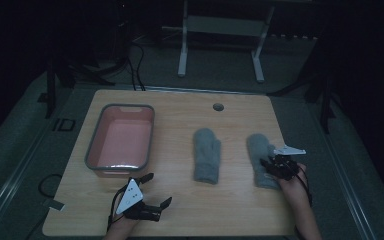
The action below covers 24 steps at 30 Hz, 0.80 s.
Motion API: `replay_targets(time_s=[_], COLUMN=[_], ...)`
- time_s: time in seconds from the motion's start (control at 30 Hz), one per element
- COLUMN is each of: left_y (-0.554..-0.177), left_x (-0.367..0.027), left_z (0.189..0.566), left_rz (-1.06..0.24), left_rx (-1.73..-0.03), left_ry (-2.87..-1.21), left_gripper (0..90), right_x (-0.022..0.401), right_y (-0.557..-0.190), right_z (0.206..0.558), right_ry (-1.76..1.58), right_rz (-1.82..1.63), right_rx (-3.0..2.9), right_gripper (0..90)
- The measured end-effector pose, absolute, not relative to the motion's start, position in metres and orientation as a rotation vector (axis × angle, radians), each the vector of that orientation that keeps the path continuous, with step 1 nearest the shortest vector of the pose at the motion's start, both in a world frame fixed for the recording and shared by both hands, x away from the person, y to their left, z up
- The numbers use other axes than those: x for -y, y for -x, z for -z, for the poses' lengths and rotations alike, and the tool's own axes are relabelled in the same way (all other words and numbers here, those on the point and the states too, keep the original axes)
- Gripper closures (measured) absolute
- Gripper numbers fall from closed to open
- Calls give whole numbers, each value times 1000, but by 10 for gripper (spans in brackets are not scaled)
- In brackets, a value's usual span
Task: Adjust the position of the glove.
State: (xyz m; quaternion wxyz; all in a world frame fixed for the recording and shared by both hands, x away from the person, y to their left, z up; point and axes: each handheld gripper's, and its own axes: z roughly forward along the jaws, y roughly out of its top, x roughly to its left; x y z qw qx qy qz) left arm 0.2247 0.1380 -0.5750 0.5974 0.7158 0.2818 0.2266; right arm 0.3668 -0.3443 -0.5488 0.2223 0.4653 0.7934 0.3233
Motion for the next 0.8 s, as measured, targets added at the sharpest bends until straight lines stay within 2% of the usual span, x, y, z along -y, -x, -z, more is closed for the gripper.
replay_targets(time_s=[0.23, 0.8], left_y=[-224, -224], left_x=[-138, -138], left_z=[575, 575], left_rz=[-529, -528], left_rx=[-654, -654], left_ry=[-1659, -1656], left_gripper=[17, 17], right_x=[333, 270], right_y=[-363, -348], right_z=[545, 477], right_ry=[-1490, -1522], right_rz=[-888, -1004], right_rx=[-2025, -1858], right_gripper=[814, 817])
